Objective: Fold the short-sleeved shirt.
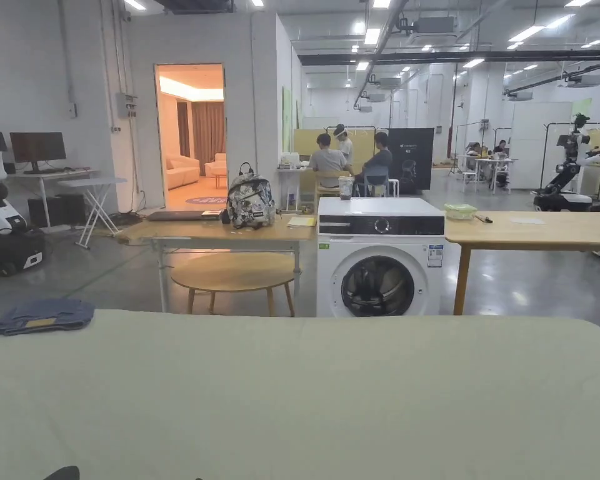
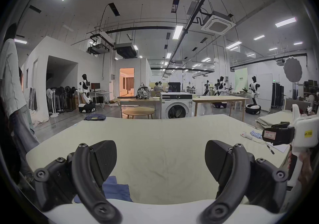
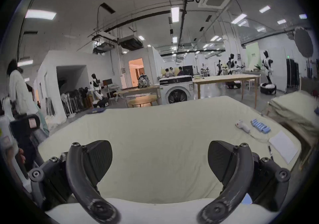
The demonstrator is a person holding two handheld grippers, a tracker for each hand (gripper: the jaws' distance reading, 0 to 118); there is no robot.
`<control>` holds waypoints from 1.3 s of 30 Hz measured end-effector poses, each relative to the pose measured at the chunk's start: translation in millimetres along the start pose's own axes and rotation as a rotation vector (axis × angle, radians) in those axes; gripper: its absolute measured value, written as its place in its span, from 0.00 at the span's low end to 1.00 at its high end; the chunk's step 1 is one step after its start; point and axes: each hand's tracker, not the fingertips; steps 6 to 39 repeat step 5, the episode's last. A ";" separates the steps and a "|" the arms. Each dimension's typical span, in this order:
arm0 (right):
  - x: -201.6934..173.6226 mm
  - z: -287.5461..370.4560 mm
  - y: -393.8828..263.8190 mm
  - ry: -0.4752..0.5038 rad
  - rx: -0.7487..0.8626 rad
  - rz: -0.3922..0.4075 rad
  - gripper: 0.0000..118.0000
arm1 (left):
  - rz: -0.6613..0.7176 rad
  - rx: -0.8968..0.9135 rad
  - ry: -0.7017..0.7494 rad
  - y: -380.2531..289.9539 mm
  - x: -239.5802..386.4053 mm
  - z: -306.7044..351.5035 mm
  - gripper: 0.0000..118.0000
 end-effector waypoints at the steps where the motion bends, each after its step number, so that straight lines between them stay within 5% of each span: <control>1: -3.0 -1.1 -2.0 -0.019 -0.001 0.035 0.95 | -0.006 -0.002 0.005 -1.1 0.5 -1.3 0.89; 5: -14.2 -6.2 -7.5 -0.075 -0.008 0.151 0.95 | -0.006 -0.020 0.005 -4.8 -0.2 -7.8 0.89; 39: -14.2 -6.2 -7.5 -0.075 -0.008 0.151 0.95 | -0.006 -0.020 0.005 -4.8 -0.2 -7.8 0.89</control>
